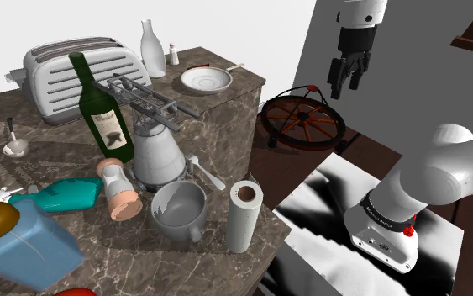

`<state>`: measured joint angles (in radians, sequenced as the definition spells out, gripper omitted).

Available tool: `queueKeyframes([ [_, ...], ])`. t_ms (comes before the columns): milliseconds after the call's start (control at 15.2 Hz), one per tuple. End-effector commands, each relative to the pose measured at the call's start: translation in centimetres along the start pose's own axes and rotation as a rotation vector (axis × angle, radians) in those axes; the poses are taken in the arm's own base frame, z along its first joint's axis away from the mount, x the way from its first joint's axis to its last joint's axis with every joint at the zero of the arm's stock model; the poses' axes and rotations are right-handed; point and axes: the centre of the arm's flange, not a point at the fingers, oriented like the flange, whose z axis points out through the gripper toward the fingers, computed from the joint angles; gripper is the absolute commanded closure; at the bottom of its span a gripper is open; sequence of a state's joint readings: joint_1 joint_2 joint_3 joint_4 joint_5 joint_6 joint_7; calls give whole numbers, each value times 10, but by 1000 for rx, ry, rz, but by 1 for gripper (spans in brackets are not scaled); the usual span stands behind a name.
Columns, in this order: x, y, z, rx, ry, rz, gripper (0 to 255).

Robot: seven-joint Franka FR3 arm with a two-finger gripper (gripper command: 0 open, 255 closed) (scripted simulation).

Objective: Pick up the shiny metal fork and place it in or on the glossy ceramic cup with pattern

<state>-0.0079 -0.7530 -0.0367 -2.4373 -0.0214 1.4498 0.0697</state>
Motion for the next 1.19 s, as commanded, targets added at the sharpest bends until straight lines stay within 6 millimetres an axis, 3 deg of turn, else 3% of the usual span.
queueKeyframes([
  [0, 0, 0, 0, 0, 0, 0, 0],
  [1122, 96, -185, 74, -1, 45, -70, 0],
])
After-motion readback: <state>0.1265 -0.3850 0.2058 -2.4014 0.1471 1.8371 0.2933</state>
